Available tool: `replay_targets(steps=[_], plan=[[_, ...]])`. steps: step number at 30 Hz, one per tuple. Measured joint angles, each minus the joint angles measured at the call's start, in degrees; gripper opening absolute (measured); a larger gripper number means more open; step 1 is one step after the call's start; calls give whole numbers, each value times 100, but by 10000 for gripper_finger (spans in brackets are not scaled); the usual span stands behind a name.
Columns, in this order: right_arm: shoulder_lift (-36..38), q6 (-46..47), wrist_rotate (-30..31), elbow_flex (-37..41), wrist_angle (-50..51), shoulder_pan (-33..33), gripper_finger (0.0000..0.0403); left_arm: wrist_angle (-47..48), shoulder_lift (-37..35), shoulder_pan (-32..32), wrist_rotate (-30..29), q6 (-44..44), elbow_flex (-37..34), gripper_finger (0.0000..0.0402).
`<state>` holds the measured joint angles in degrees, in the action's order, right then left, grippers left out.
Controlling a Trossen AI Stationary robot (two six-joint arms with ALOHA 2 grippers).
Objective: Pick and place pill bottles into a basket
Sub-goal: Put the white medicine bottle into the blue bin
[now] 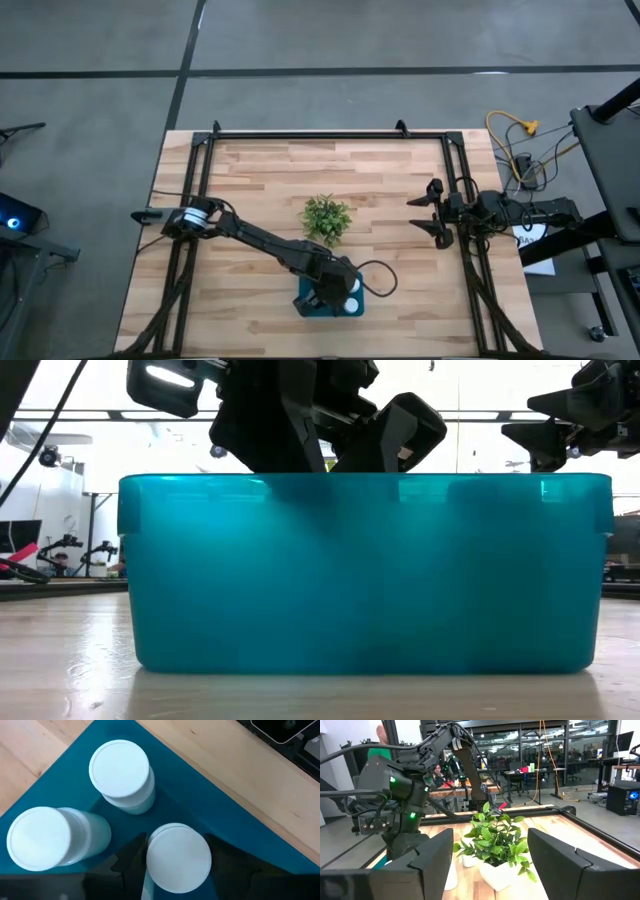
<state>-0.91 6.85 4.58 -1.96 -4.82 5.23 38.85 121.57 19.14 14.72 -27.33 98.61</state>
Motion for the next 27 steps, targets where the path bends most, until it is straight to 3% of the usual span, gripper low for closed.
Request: replay_targets(steps=[27], plan=[[2, 0, -2, 0, 0, -1, 251, -38, -80, 2, 11, 184, 39, 170]])
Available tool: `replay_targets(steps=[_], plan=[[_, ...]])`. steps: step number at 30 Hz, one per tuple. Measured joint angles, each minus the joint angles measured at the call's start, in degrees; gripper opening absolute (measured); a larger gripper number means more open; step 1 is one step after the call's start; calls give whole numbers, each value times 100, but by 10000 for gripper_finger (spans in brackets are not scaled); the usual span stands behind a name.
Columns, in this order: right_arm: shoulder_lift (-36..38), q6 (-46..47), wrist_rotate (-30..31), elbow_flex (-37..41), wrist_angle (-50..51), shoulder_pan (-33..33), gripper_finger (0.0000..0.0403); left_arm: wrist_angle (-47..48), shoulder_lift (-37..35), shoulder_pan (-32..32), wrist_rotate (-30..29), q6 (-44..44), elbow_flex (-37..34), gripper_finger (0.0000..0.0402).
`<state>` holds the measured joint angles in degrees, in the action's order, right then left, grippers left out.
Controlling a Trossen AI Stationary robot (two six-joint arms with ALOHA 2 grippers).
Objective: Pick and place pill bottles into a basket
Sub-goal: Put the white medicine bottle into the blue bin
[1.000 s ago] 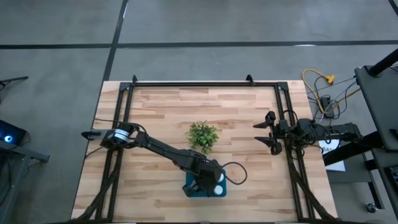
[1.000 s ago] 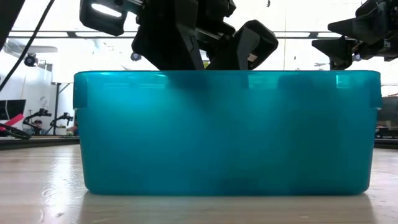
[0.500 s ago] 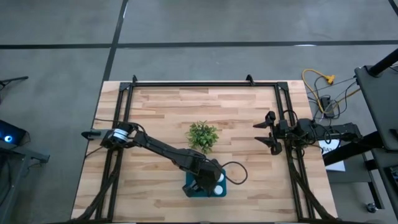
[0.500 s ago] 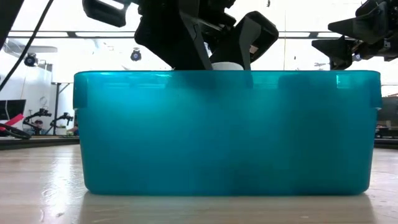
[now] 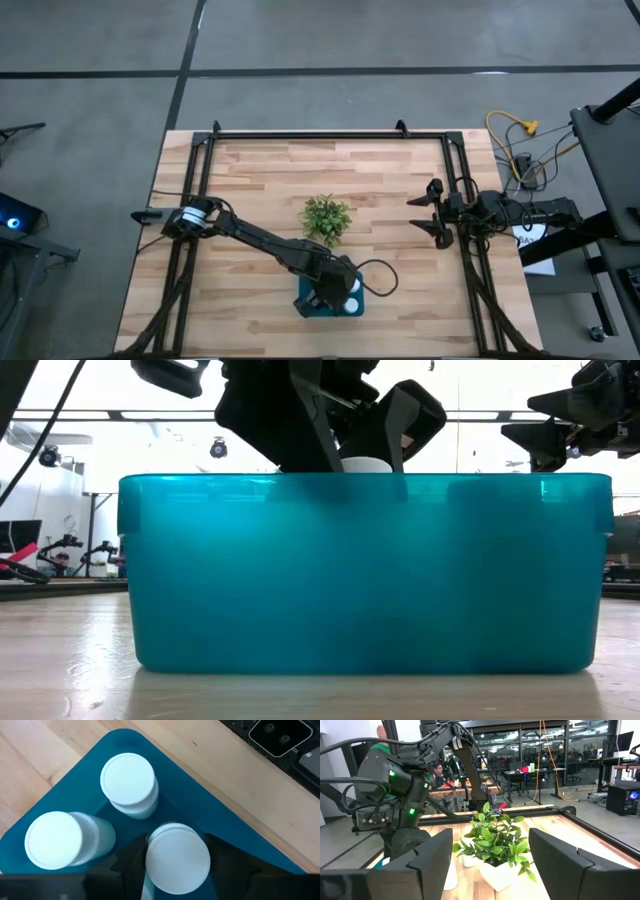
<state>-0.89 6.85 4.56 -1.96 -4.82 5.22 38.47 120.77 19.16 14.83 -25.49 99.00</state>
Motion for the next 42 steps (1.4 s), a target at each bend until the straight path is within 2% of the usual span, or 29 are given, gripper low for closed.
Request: replay_targets(steps=[11, 23, 30, 42], plan=[[0, 0, 0, 0, 0, 1, 242, -59, 0, 0, 13, 170, -15, 224], [0, 0, 0, 0, 0, 0, 251, -4, 0, -4, -34, 266, 161, 228], [0, 0, 0, 0, 0, 1, 245, 482, -28, -4, -199, 266, 506, 228], [0, 0, 0, 0, 0, 1, 251, 1751, -95, -105, -1013, 277, 1305, 228]])
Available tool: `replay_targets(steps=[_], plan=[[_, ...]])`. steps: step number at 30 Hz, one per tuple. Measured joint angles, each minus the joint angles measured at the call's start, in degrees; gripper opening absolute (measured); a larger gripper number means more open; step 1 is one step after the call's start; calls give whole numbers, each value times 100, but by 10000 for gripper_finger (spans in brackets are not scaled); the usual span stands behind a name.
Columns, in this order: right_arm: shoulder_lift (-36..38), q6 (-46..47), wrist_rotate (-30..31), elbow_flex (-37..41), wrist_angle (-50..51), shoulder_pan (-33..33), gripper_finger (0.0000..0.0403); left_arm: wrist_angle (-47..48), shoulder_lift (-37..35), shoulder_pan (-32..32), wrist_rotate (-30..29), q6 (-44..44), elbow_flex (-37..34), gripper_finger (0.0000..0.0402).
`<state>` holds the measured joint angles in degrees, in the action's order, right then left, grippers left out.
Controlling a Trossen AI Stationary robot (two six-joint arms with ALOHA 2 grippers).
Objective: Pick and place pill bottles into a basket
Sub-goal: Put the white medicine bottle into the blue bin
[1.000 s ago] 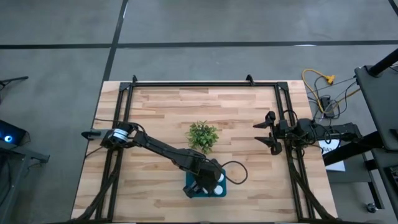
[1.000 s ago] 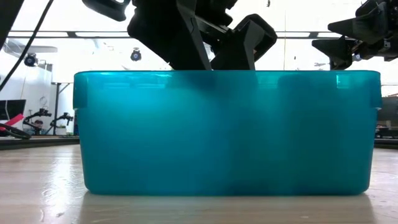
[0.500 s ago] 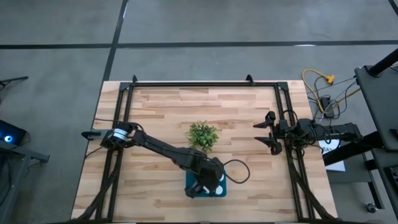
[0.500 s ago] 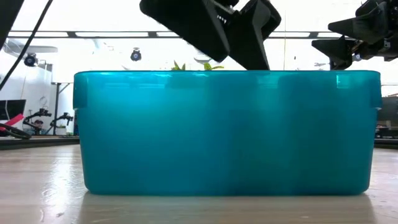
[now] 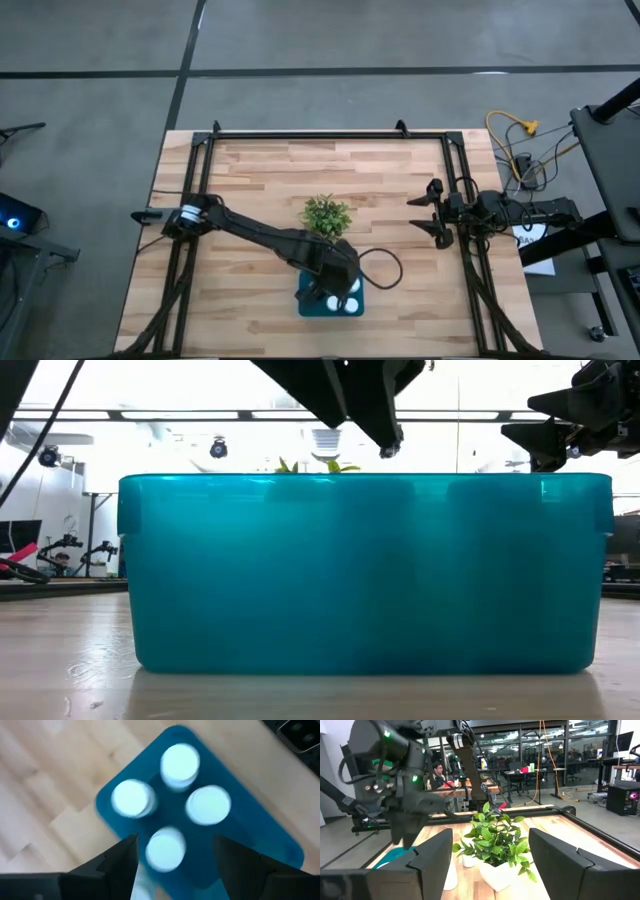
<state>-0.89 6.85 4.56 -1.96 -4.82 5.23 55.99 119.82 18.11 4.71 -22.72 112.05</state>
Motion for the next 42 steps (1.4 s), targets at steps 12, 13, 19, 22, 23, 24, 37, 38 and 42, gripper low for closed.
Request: replay_targets(steps=[12, 13, 19, 22, 23, 24, 37, 38, 42], plan=[[-2, 0, -4, 0, -2, 0, 242, 487, -654, -644, -216, 549, -46, 228], [-1, 0, -2, 0, -1, -1, 243, 483, -728, -695, -216, 582, -108, 228], [-1, 0, 1, 0, 0, -1, 249, 547, -1098, -868, -218, 745, -614, 228], [-6, 0, -5, 0, -2, -1, 251, 484, -1272, -864, -197, 761, -965, 228], [-3, 0, 4, 0, 0, -1, 251, 432, -1328, -861, -190, 779, -1083, 228], [0, 0, -3, 0, 0, 0, 251, 419, -1375, -857, -186, 788, -1201, 228], [0, 0, -2, 0, 0, 1, 246, -747, -2446, -862, -161, 1198, -2769, 228], [0, -1, -2, 0, 0, -1, 247, -891, -2550, -862, -161, 1233, -2899, 228], [0, -1, -2, 0, 0, 1, 251, -1364, -2741, -862, -164, 1446, -3311, 228]])
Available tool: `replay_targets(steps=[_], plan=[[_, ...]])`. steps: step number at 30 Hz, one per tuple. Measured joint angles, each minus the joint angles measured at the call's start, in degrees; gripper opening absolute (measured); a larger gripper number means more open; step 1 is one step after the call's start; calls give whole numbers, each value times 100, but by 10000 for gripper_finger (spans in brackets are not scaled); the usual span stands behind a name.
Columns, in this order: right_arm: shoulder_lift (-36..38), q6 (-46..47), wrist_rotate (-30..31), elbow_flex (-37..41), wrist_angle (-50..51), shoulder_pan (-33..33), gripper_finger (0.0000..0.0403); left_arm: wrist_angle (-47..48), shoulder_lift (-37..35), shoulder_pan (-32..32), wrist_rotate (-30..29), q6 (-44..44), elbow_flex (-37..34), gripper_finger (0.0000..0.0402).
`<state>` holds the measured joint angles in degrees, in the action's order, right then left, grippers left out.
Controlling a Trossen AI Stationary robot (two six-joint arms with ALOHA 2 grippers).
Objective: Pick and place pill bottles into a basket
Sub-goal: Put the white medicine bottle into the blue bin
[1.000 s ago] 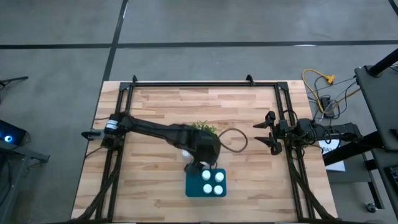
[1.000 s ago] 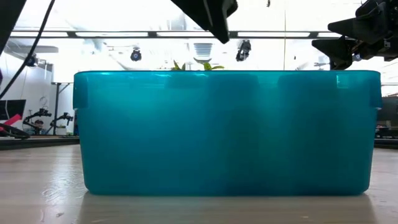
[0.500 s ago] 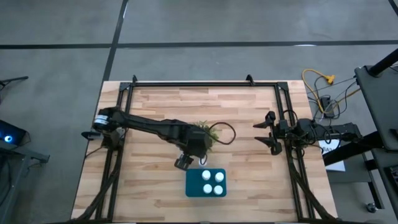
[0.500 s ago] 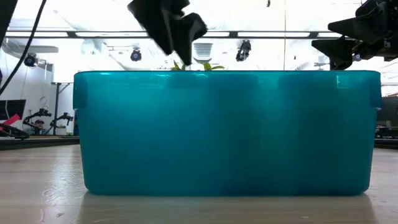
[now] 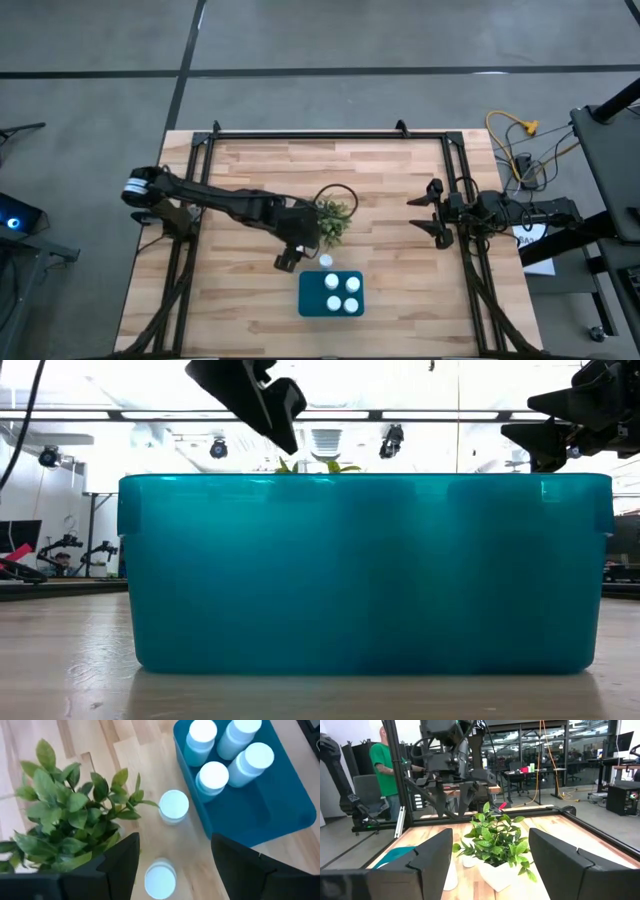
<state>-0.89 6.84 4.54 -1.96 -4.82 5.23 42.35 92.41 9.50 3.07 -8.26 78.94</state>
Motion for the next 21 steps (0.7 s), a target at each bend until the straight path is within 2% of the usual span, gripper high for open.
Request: replay_targets(steps=[14, 21], plan=[[-2, 0, 7, 0, 0, -1, 243, -891, 221, 35, 36, 78, -176, 228], [-1, 1, 4, 0, -2, -2, 249, -1015, 434, 35, 395, 346, -265, 228]])
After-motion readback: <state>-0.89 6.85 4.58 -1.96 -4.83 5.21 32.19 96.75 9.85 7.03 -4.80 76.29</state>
